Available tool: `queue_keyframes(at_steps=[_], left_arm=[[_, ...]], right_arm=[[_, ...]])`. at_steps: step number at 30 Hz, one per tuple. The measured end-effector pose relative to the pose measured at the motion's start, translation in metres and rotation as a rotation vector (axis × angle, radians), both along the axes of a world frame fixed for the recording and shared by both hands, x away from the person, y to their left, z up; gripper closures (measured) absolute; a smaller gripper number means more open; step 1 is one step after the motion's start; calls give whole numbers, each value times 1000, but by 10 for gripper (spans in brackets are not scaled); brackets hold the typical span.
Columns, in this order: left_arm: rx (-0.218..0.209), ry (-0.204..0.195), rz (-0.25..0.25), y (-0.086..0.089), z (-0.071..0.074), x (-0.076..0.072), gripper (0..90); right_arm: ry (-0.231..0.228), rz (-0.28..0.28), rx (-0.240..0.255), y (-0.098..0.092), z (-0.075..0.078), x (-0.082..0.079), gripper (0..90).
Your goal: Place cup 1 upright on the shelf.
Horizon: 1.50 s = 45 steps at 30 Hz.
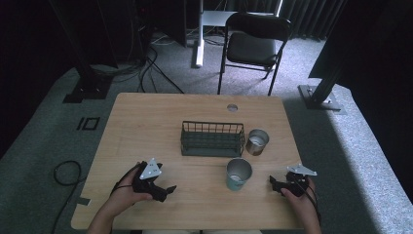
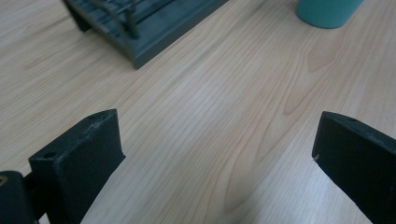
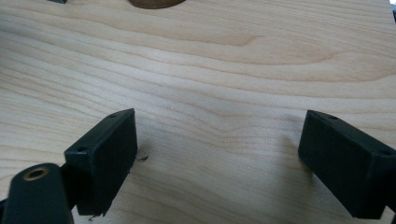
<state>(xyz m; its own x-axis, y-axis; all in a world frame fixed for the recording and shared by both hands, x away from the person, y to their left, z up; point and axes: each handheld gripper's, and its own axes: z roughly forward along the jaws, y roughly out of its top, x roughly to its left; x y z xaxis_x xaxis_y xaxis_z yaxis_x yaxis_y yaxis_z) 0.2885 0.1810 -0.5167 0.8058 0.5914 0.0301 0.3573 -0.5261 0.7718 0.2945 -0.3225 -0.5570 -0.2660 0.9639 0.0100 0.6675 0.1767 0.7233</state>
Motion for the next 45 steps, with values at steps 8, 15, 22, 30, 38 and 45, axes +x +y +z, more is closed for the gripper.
queue_keyframes(at_steps=[8,15,22,30,38,45], left_arm=[[-26,6,-16,-11,1,3,22],[-27,9,-76,-31,3,4,22],[-29,11,-101,-44,0,7,22],[-58,15,-134,-64,-3,9,22],[-73,17,-157,-79,-2,14,22],[-77,-12,-189,-95,0,14,22]], right_arm=[[1,-1,1,0,0,0,114],[0,-1,1,0,0,0,113],[1,-2,2,0,0,0,113],[1,-2,2,0,0,0,113],[0,-1,2,0,0,0,113],[0,-1,2,0,0,0,114]])
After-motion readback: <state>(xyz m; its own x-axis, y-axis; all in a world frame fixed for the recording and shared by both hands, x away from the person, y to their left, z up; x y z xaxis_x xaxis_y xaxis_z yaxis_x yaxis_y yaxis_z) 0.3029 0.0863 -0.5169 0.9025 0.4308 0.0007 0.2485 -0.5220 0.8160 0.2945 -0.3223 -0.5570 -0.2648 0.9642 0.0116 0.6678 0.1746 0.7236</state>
